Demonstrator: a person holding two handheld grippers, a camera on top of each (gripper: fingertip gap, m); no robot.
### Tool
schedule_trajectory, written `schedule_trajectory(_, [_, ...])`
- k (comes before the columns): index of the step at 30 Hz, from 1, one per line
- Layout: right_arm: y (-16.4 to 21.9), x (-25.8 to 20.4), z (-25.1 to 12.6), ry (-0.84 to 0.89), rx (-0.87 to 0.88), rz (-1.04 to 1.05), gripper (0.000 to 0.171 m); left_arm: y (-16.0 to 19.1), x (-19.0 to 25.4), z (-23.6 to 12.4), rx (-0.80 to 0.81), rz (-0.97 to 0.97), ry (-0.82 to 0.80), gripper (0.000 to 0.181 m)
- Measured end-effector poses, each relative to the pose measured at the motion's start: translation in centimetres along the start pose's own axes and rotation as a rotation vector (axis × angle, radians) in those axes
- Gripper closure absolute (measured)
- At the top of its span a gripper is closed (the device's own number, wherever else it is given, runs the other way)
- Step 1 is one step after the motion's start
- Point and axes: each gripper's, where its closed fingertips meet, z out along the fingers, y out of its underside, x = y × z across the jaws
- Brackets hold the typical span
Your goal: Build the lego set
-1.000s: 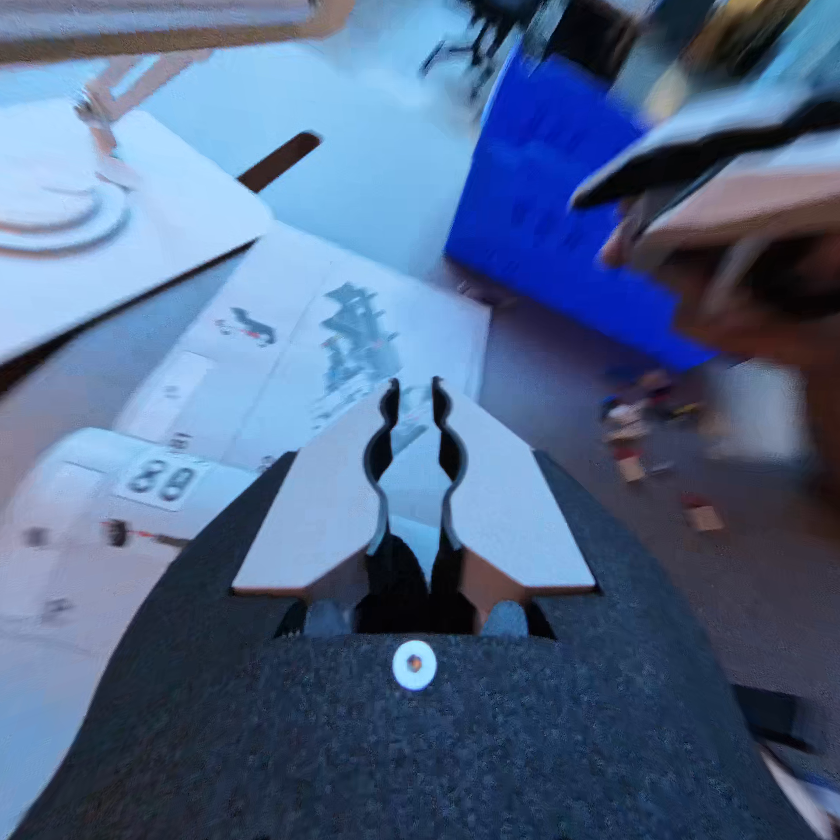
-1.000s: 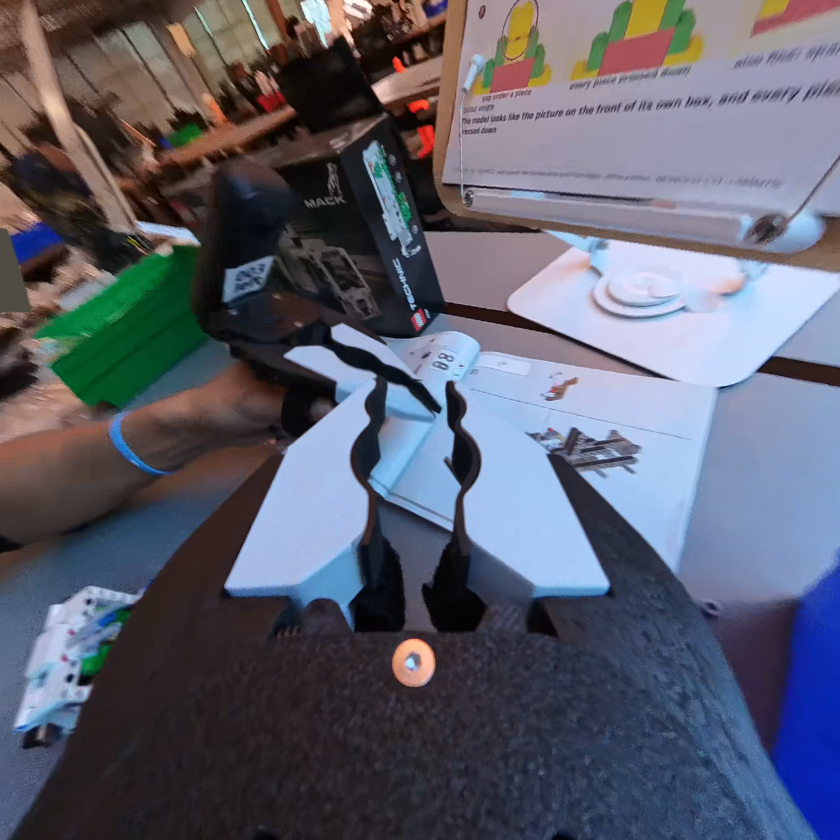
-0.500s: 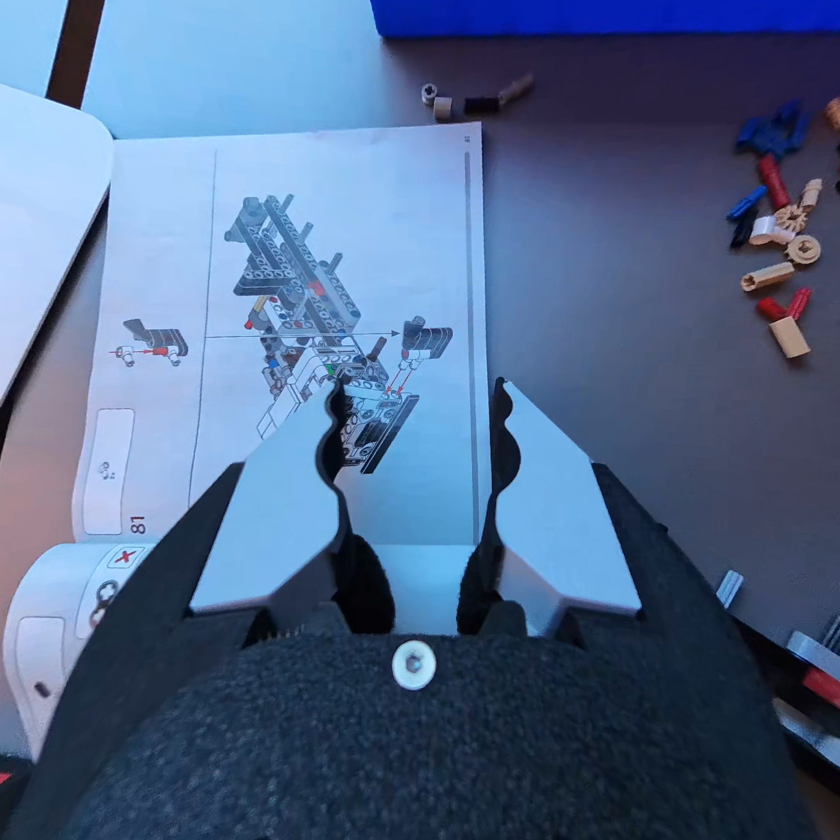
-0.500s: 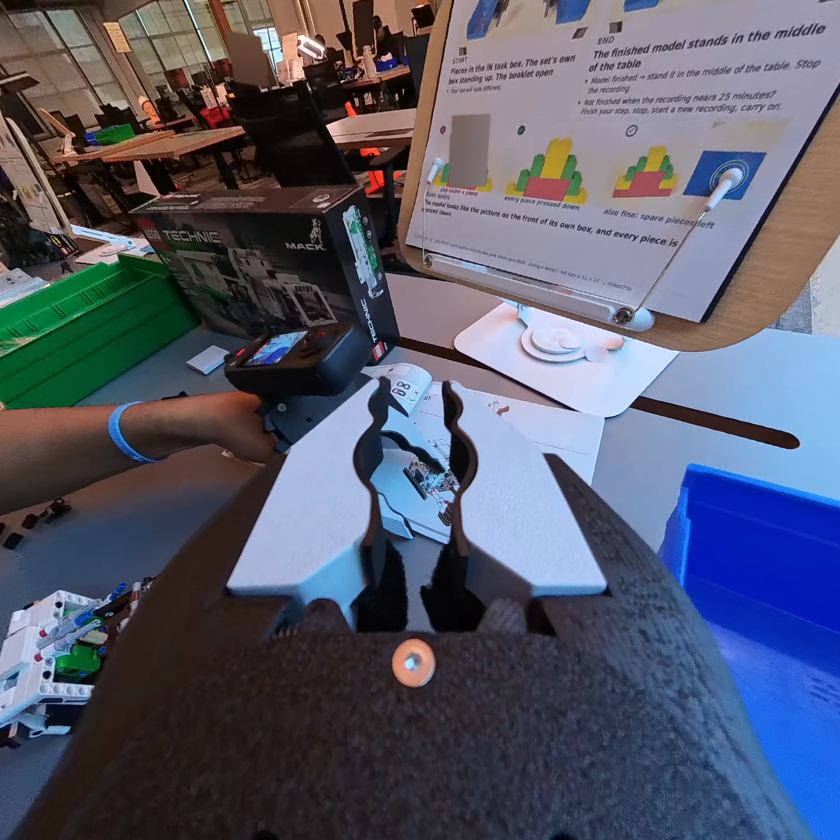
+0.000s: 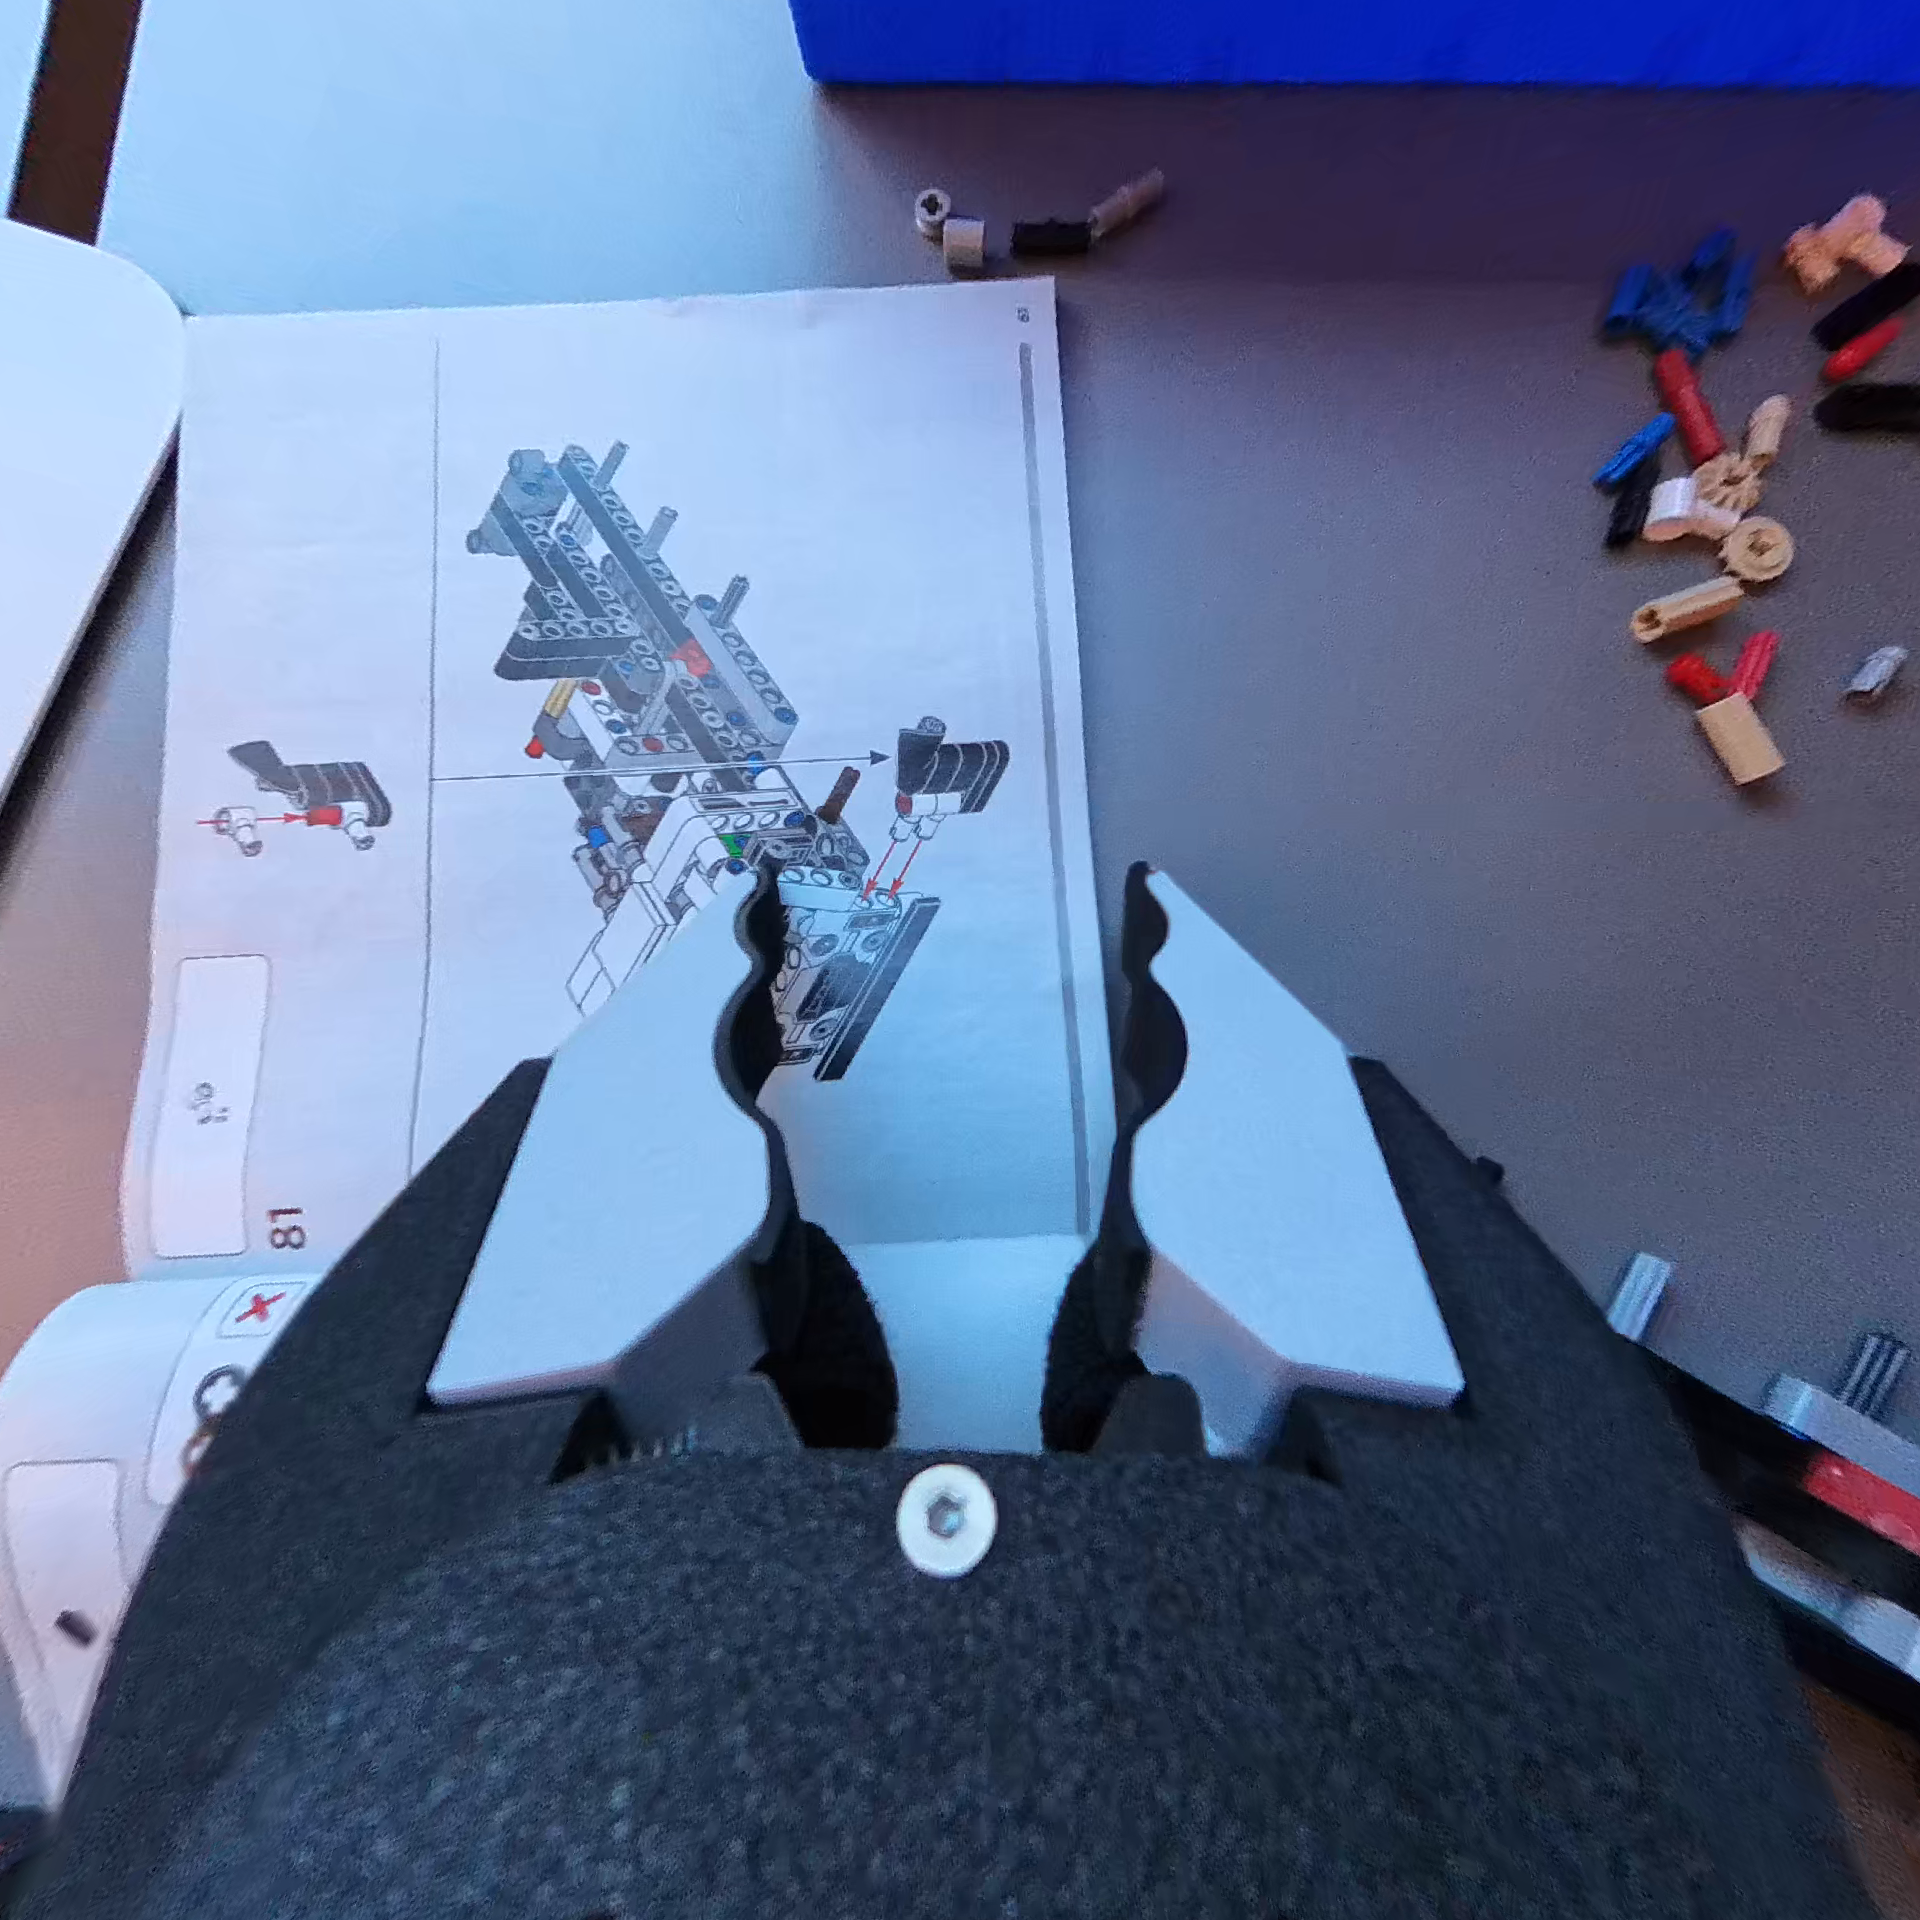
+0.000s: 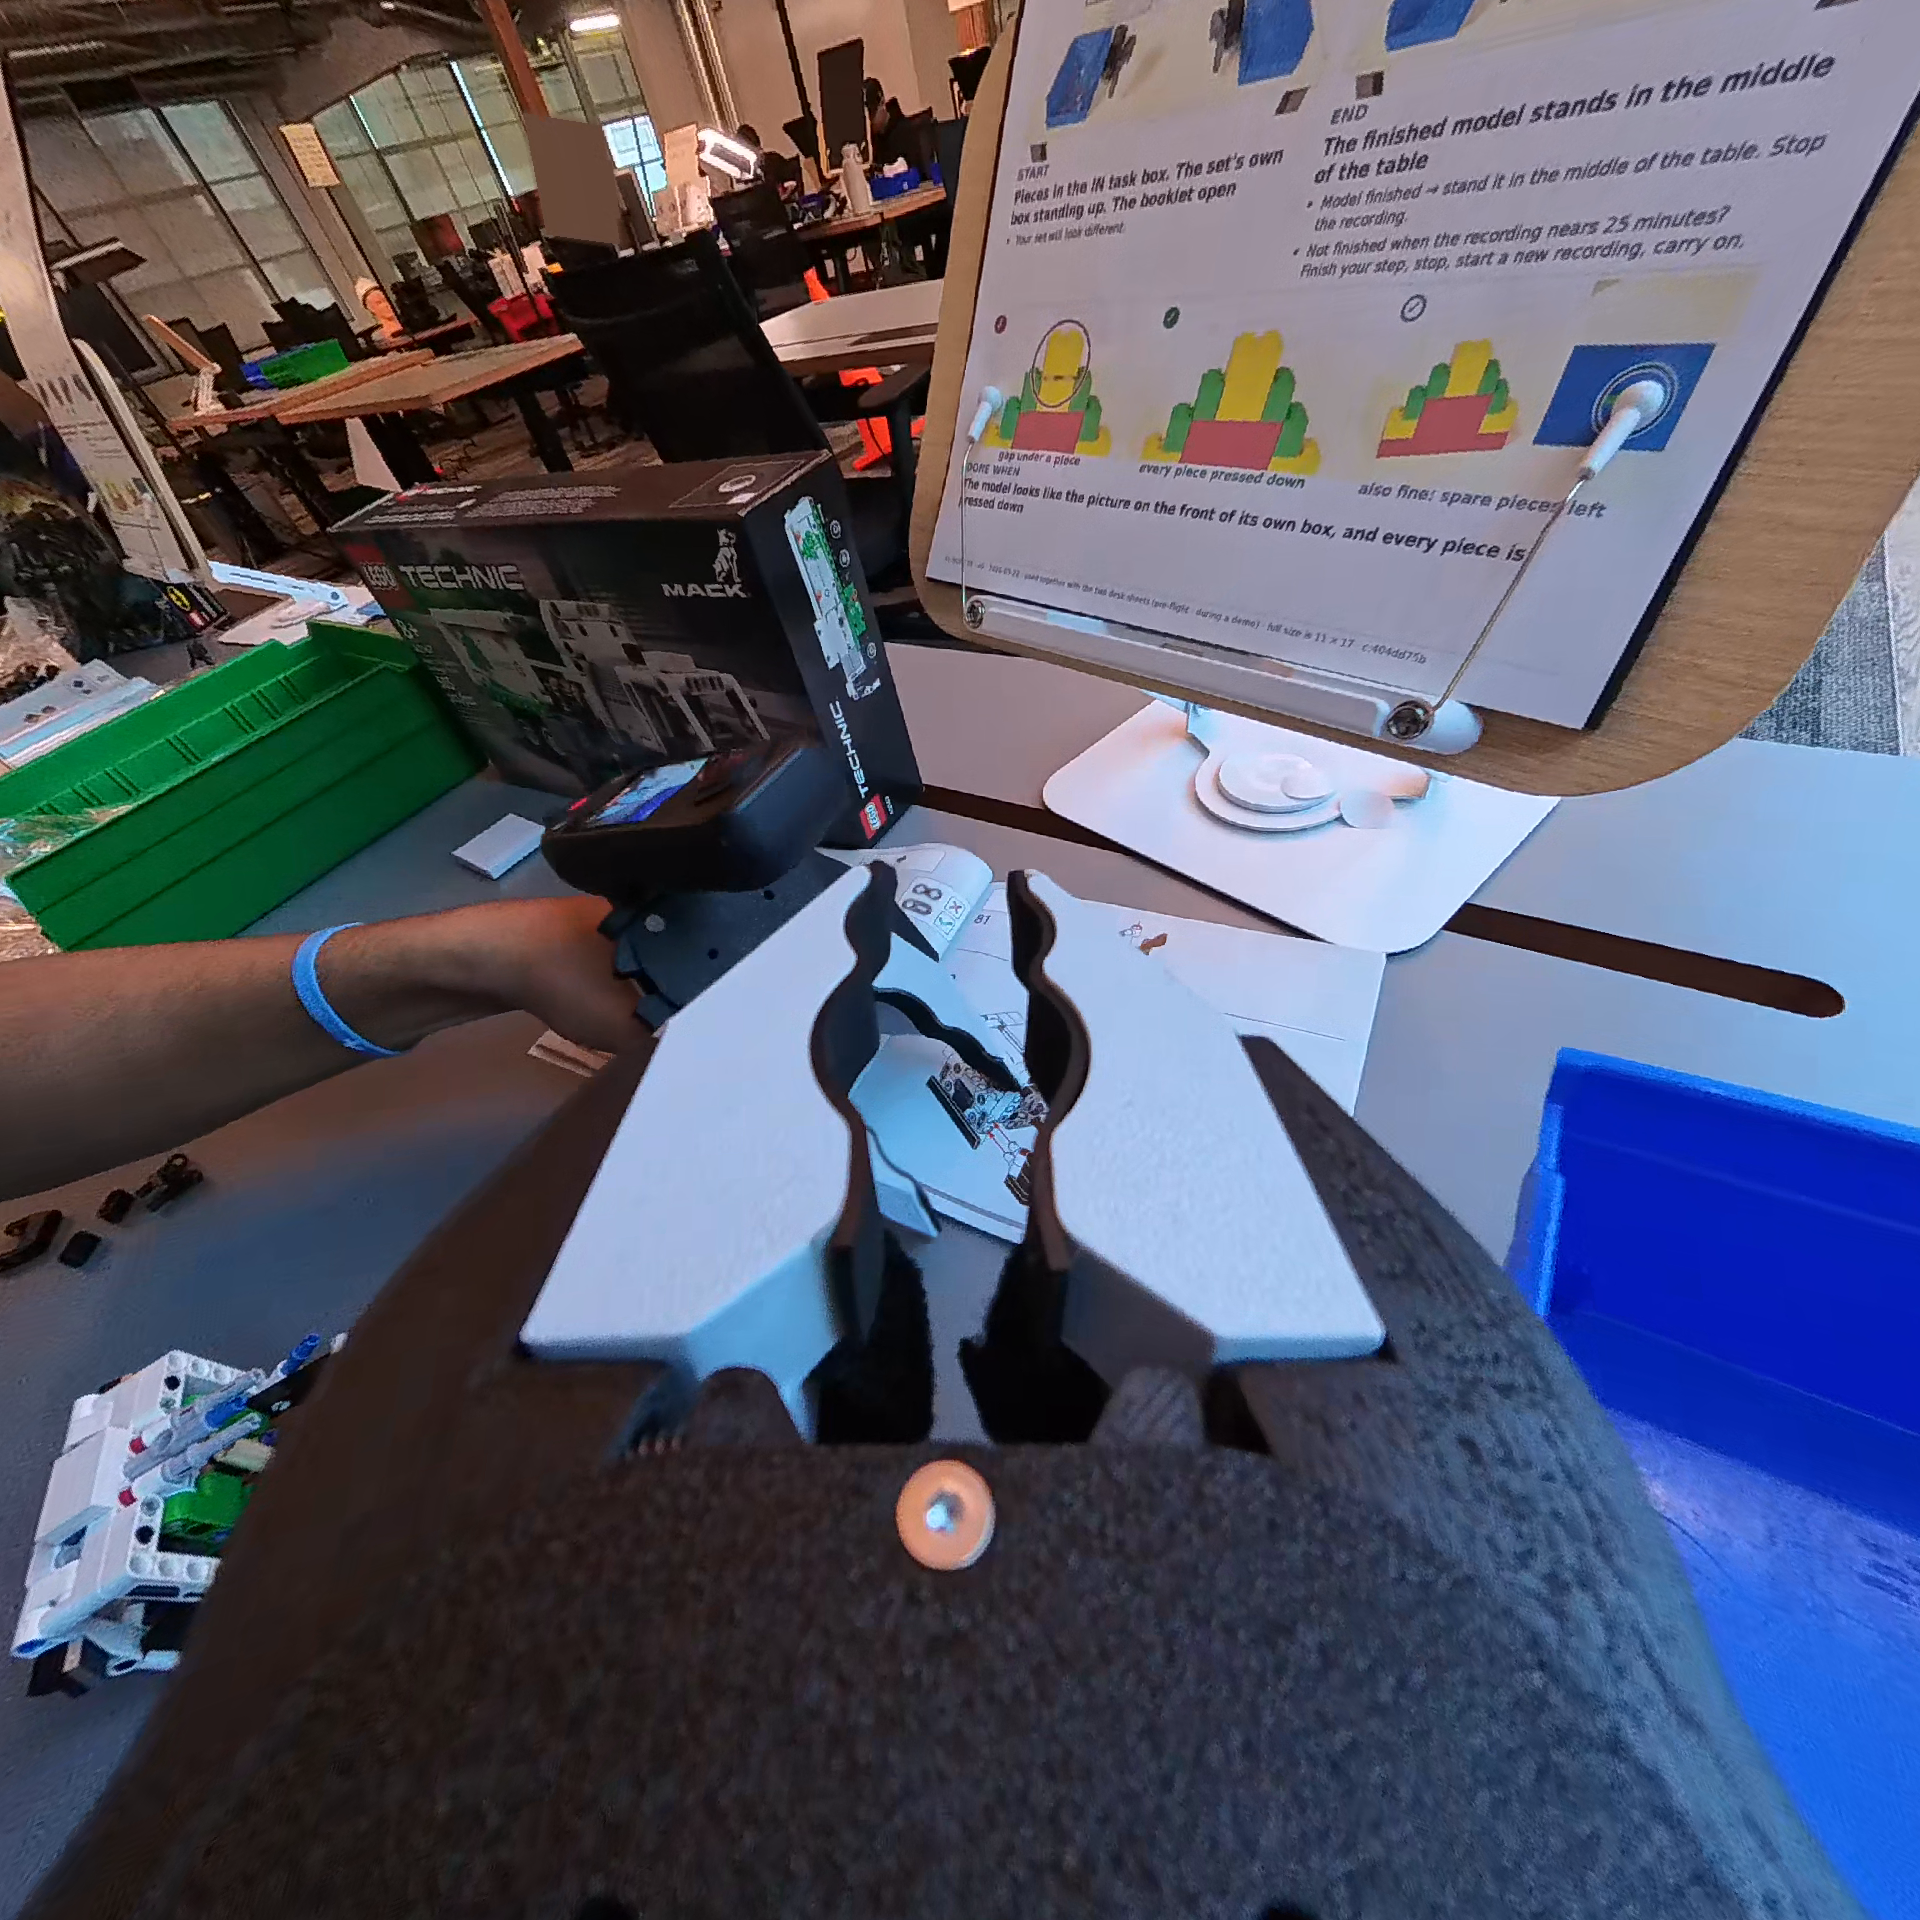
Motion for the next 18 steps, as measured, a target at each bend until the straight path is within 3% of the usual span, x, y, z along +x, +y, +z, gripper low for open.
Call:
schedule_trajectory(1, [0.11,-0.05,0.07,-0.001,-0.005,-0.002,0.15,0.05,-0.03,0.03,-0.006,0.012,-0.012,0.117])
schedule_trajectory(9, [0.31,-0.24,0.27,-0.005,-0.015,-0.01,0.15,0.0,-0.09,-0.17,0.002,-0.01,0.01,0.127])
schedule_trajectory(18, [0.49,-0.19,0.36,-0.009,-0.023,-0.007,0.15,0.16,0.24,-0.14,-0.008,0.019,0.022,0.119])
